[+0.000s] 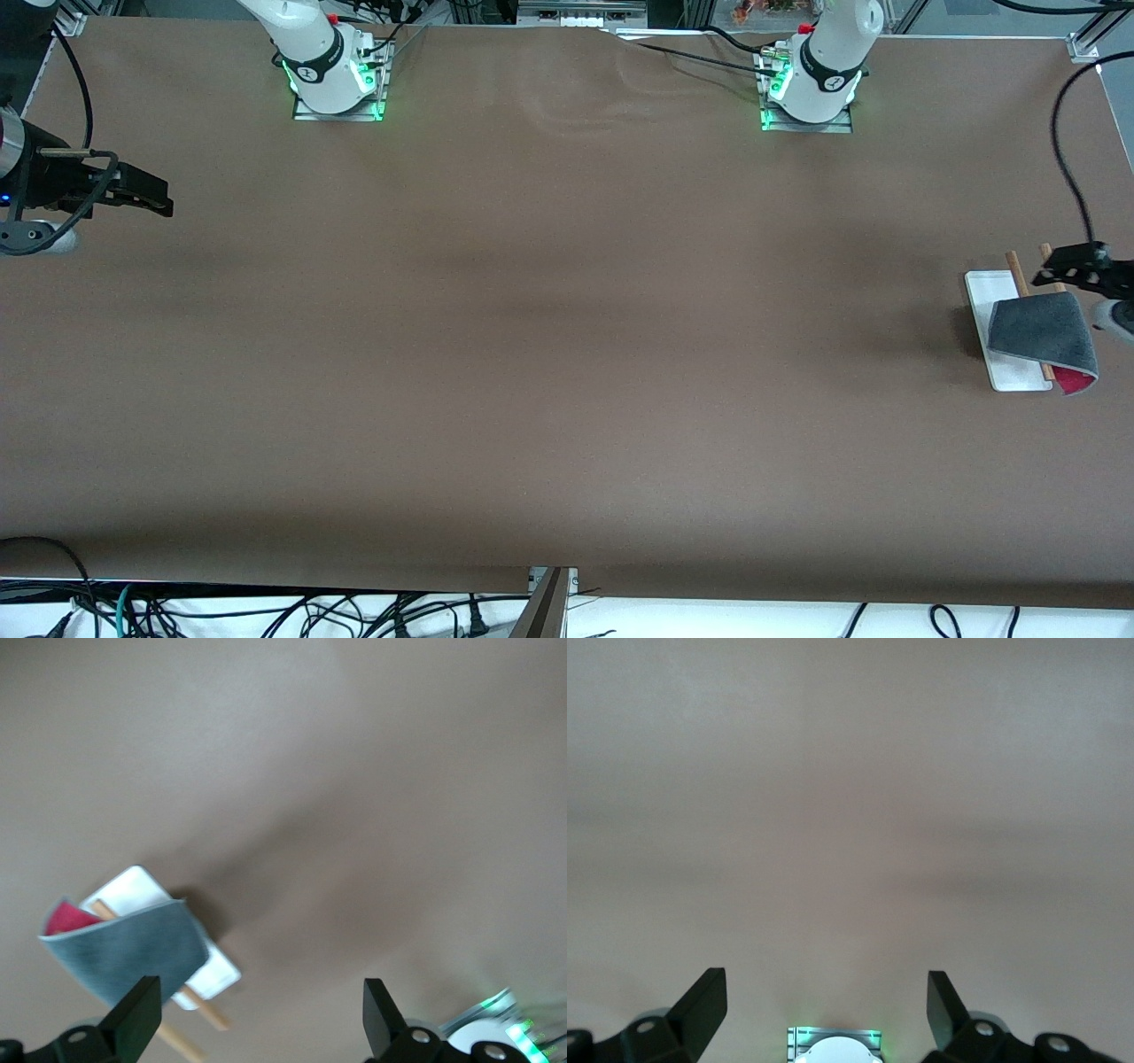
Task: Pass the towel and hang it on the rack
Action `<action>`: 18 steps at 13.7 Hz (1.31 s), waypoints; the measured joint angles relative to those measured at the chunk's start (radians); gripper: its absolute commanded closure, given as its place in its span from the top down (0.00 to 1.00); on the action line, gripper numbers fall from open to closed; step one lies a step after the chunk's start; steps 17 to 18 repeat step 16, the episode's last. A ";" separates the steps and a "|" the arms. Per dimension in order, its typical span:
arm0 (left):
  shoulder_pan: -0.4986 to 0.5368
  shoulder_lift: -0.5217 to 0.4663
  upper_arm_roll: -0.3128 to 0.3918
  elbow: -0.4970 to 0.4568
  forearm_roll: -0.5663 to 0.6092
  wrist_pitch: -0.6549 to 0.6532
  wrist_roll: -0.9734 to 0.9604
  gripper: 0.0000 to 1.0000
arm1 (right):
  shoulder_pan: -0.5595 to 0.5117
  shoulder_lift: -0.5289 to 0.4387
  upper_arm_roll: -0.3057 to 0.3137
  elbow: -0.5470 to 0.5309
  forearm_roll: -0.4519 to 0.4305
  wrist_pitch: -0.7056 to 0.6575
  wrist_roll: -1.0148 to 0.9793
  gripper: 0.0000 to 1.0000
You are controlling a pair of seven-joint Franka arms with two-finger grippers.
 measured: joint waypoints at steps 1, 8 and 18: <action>-0.019 -0.016 -0.016 -0.013 0.000 -0.003 -0.099 1.00 | 0.000 0.000 0.000 0.000 0.000 0.000 0.000 1.00; -0.098 -0.293 -0.099 -0.335 0.000 0.204 -0.627 1.00 | -0.001 0.002 0.000 0.000 0.000 0.000 0.000 1.00; -0.092 -0.416 -0.133 -0.524 0.026 0.312 -0.787 1.00 | -0.001 0.002 0.000 0.000 0.000 0.000 0.000 1.00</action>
